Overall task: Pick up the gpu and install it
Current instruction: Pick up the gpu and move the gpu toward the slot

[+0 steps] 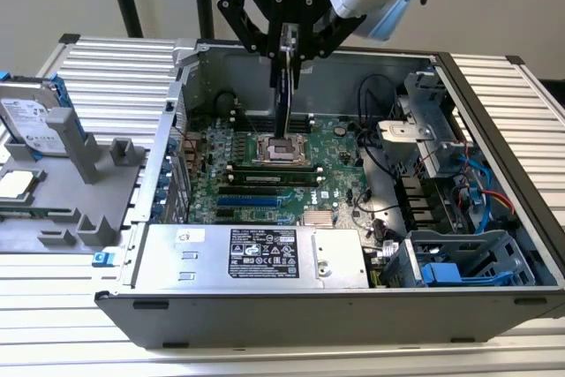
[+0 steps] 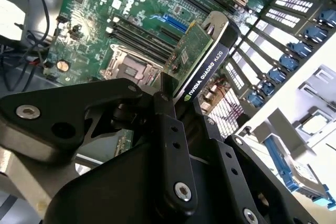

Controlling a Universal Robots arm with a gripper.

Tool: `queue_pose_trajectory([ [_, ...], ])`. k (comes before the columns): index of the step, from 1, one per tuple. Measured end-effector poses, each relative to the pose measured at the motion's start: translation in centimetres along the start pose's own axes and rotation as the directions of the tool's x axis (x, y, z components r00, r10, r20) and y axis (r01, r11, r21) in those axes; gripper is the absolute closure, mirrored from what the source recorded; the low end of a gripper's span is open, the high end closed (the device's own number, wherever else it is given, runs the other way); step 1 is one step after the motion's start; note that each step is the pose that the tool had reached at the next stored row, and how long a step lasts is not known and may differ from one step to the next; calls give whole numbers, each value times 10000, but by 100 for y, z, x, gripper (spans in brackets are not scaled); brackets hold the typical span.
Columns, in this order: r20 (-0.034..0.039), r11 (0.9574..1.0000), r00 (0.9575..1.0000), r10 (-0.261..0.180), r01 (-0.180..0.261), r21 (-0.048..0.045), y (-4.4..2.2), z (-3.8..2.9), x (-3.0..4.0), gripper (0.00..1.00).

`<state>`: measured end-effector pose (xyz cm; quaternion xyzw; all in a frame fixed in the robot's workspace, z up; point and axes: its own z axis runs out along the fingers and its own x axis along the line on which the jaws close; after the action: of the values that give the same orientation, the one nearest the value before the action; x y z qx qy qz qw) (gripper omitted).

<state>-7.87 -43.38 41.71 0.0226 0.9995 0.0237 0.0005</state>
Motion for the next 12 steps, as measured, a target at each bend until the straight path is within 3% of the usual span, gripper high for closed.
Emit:
queue_pose_trajectory([
  [3,1,10000,10000,0,0,0,2,0,-46,100],
  [12,0,10000,10000,0,0,0,2,0,-48,100],
])
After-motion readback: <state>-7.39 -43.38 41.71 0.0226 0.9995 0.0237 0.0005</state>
